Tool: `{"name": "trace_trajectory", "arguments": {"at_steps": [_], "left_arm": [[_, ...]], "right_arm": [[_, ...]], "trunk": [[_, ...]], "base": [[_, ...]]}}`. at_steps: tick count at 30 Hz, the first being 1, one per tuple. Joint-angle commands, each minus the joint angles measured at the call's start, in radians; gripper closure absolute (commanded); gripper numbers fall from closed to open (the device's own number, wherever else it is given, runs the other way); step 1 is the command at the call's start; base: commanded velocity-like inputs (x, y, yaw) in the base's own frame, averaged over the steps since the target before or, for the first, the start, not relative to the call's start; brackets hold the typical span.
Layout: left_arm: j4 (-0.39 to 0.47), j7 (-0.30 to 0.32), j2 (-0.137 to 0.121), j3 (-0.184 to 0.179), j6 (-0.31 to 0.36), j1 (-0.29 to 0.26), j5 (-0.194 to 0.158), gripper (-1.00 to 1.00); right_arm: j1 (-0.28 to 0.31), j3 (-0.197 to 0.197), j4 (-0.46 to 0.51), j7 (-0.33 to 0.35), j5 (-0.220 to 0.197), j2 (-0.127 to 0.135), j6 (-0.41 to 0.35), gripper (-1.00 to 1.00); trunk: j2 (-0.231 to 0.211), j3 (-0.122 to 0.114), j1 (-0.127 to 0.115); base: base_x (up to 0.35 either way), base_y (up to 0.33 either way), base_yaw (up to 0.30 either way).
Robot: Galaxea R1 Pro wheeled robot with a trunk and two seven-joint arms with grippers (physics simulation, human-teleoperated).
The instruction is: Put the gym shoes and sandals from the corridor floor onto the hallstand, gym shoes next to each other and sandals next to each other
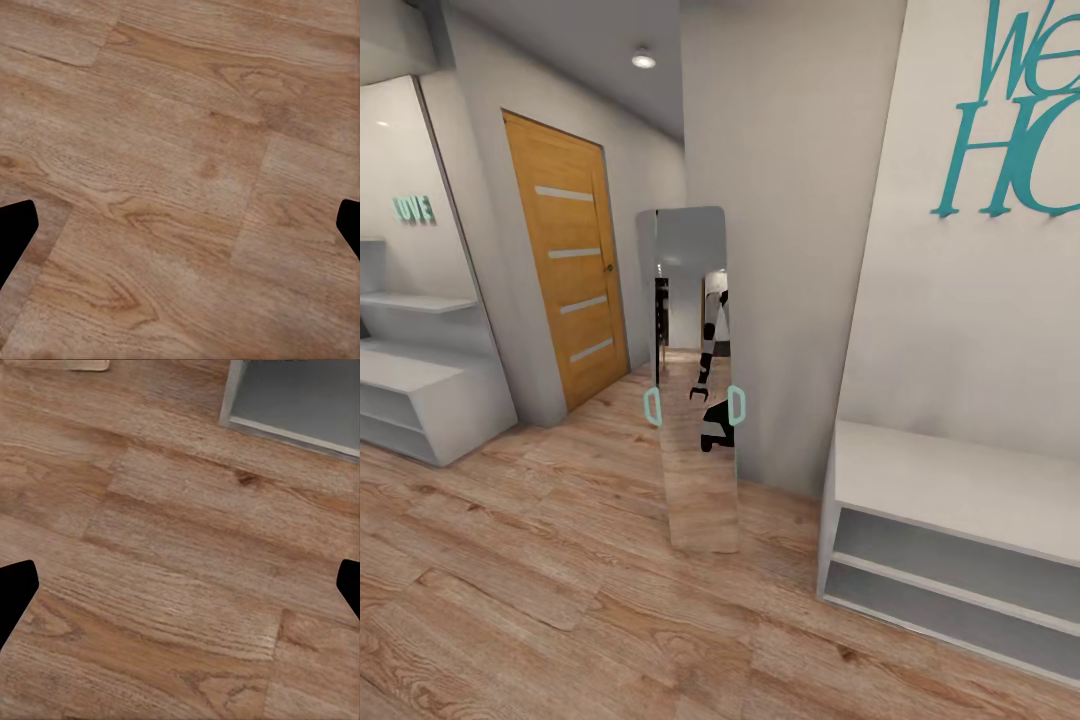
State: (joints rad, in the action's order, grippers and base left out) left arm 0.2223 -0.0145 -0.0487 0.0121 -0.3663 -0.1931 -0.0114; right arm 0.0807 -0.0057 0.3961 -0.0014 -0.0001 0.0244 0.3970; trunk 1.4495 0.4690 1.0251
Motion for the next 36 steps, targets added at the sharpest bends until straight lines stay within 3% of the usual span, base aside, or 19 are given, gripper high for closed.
{"name": "trace_trajectory", "arguments": {"at_steps": [1,11,21,36], "left_arm": [[-0.001,-0.001,-0.001,0.001,-0.003,0.0,-0.001,-1.0],[-0.001,-0.001,-0.01,0.003,-0.003,0.004,-0.001,-1.0],[-0.003,-0.001,-0.01,0.002,-0.003,0.006,-0.001,-1.0],[-0.002,-0.001,-0.013,0.003,-0.003,0.007,-0.002,-1.0]], "right_arm": [[0.001,0.0,-0.001,0.0,0.0,0.0,0.003,-1.0],[0.001,0.0,-0.002,-0.002,0.002,0.0,0.003,-1.0],[0.001,0.0,-0.002,-0.002,0.002,0.009,0.003,-1.0],[0.001,0.0,-0.002,-0.002,0.001,0.009,0.003,-1.0]], "trunk": [[0.001,0.001,0.0],[0.001,0.001,0.0],[0.001,0.002,0.0],[0.001,0.019,0.0]], "base": [[0.0,0.0,0.0],[0.0,0.0,-0.033],[0.0,0.017,-0.247],[0.0,0.251,-0.217]]}}
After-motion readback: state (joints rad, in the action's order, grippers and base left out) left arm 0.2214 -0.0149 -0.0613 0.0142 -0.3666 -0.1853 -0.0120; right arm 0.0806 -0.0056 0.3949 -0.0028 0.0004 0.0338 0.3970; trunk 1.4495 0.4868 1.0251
